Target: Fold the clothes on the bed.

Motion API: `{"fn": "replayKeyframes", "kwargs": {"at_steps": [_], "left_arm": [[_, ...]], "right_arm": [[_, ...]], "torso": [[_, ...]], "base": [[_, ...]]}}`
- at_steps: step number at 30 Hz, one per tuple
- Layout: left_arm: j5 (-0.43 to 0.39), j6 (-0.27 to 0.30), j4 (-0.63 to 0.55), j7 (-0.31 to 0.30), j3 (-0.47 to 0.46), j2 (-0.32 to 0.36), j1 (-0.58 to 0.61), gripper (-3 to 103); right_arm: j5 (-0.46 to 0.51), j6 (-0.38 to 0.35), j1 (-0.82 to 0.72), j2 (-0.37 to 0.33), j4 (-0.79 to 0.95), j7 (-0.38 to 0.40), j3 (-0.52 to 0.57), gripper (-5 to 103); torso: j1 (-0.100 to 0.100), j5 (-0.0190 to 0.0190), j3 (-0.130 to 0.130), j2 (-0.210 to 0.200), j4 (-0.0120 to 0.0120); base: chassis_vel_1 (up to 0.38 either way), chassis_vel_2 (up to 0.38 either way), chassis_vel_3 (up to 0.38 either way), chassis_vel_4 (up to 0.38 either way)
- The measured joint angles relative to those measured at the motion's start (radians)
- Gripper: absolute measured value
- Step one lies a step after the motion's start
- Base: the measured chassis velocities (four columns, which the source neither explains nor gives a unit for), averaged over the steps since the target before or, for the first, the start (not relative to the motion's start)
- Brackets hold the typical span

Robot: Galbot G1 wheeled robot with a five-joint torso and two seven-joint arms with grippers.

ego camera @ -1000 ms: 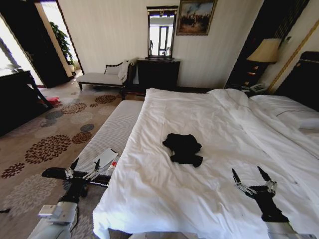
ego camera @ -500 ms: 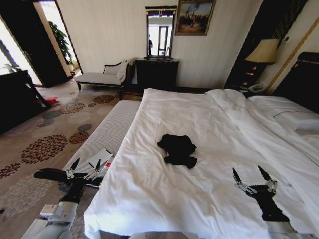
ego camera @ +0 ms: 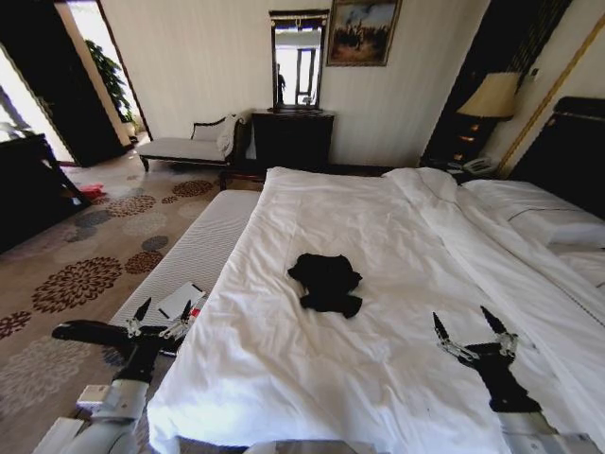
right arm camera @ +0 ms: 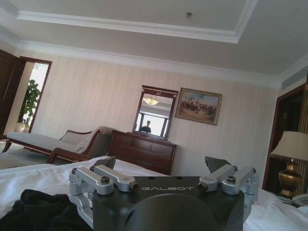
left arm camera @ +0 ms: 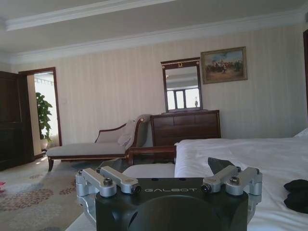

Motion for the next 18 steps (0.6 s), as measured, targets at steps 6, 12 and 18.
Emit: {"fn": "replayKeyframes", "kwargs": {"at_steps": [6, 12, 18], "left_arm": [[0.028, 0.037, -0.024, -0.023, 0.017, 0.021, -0.011, 100], [0.001, 0.113, -0.047, -0.057, 0.048, 0.065, -0.054, 100], [-0.069, 0.192, -0.025, -0.102, 0.114, 0.148, -0.157, 100]], "right_arm": [[0.144, -0.133, -0.013, -0.092, 0.060, 0.091, -0.039, 100], [0.238, -0.239, 0.013, -0.286, 0.095, 0.149, -0.034, 100], [0.365, -0.381, 0.079, -0.425, 0.088, 0.184, -0.096, 100]], "torso": [[0.000, -0.0004, 0.000, 0.000, -0.0005], [0.000, -0.0001, 0.000, 0.000, 0.0000], [0.000, -0.0002, 0.000, 0.000, -0.0004]], "base": [[0.000, 0.000, 0.000, 0.000], [0.000, 0.000, 0.000, 0.000], [0.000, 0.000, 0.000, 0.000]]}}
